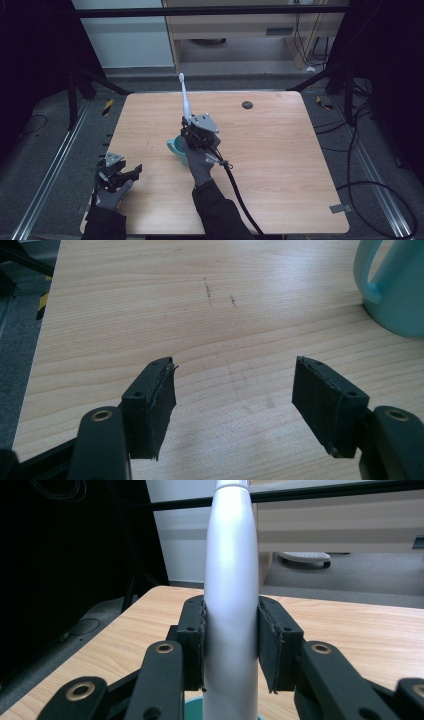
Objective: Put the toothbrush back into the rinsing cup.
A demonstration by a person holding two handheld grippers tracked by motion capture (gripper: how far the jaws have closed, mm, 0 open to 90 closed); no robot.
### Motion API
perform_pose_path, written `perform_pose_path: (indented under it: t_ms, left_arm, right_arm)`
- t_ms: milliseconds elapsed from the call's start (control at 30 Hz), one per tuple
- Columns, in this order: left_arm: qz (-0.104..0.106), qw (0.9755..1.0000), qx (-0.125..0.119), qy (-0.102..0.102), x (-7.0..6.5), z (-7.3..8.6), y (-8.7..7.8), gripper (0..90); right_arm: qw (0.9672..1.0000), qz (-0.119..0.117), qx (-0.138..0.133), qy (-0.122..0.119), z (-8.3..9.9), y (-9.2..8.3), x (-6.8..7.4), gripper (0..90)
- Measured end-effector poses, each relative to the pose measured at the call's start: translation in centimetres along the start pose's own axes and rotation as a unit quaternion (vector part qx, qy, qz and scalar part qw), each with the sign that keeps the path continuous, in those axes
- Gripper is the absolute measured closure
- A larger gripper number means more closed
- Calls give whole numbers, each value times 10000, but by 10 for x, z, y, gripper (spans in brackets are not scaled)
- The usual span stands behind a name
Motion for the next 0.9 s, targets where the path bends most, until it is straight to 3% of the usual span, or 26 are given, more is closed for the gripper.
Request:
perform_pose_path:
  t_ms: [333,900]
  left_arm:
    - [3,10000,4,3,0,0,0,328]
    - [1,10000,8,2,0,0,0,329]
  right_arm:
    - [9997,-113,225,-20,13,17,10,663]
    - [9974,-218,671,-134,37,25,19,660]
Point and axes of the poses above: each handheld gripper's, and its own axes: y roughly forward along the jaws, z roughly out of its underside, x roughly to its left, the point moved 1 cm from there along y, roughly forward along the jaws, and after that the axes turned 15 degrees about -y, right-handed, at the moved point
